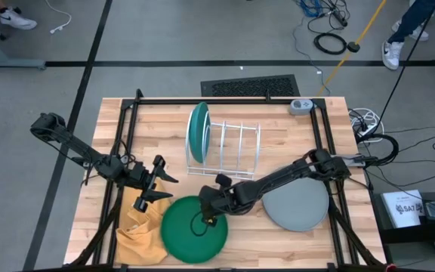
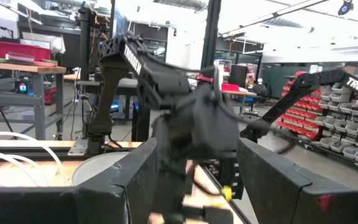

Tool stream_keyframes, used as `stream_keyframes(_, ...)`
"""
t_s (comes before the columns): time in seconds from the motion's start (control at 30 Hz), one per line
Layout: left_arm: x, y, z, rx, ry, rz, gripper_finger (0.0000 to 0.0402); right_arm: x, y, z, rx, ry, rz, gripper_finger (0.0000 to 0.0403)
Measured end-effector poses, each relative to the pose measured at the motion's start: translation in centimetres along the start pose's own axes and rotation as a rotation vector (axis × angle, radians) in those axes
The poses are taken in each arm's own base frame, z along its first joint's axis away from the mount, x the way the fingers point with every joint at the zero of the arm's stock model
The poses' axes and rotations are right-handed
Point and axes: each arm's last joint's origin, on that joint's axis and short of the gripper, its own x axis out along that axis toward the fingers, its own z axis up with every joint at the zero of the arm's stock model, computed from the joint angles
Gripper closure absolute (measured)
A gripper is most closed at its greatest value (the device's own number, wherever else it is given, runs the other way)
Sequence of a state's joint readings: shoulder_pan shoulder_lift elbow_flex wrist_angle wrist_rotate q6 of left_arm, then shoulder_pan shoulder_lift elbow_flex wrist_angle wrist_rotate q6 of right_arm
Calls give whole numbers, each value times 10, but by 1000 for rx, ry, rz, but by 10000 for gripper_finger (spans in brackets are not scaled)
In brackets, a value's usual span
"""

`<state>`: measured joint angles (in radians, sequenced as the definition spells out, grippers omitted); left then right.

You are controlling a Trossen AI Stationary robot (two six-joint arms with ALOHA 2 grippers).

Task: Sort dishes
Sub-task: Put the green plate in the white dish rack

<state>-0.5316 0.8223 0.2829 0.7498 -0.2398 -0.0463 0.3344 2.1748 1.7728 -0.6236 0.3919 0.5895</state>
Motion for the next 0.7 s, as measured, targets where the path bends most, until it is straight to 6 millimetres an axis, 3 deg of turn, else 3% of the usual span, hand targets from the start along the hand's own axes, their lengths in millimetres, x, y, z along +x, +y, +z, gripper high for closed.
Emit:
stream_keyframes(0.27, 0, 0, 0, 0, 2, 0, 185, -49, -4, 19, -239, -134, -40, 402)
stream_keyframes(0.7, 0, 0, 0, 1, 4, -1, 185, -171, -38, 66, -782, -487, -145, 403)
